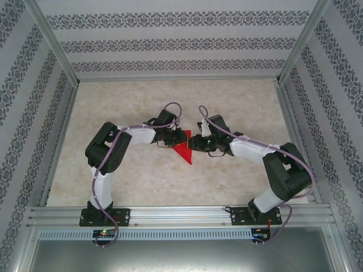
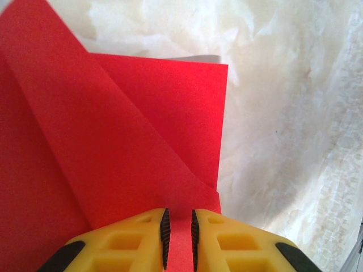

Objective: Fold a paper plane with a square sheet of paper (fold left side to right side)
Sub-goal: Fourth fold the wing at the center of the table.

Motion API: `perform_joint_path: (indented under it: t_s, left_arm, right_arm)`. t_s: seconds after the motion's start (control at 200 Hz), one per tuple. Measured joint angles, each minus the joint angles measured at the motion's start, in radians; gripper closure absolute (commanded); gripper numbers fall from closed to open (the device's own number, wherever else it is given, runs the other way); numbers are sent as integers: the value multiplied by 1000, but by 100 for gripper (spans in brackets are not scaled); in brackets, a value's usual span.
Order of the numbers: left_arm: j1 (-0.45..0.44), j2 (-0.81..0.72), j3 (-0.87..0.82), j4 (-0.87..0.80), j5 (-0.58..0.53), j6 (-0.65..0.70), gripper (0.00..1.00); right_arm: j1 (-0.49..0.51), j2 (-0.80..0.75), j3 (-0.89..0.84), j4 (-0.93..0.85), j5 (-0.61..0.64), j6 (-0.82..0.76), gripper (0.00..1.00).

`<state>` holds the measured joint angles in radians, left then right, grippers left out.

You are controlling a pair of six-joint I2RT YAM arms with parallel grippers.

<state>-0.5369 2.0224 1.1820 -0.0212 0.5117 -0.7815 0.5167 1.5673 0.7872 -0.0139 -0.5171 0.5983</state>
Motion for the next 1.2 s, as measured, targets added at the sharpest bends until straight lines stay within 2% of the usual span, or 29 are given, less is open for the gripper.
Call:
perform_joint_path:
  t_s: [0.19,0.37,1.054,1.199]
  left_arm:
    - [0,0,0,0,0,0,77]
    - [0,0,0,0,0,0,78]
    - [0,0,0,0,-3,8,78]
    - [0,-1,0,0,-3,8,78]
  right_arm:
    - [57,69,-24,45,-41,45,76]
    - [59,127,-24,65,-45,58,76]
    - [73,148,-66,130,-53,78,76]
    - [72,97,-86,138,-53,89,74]
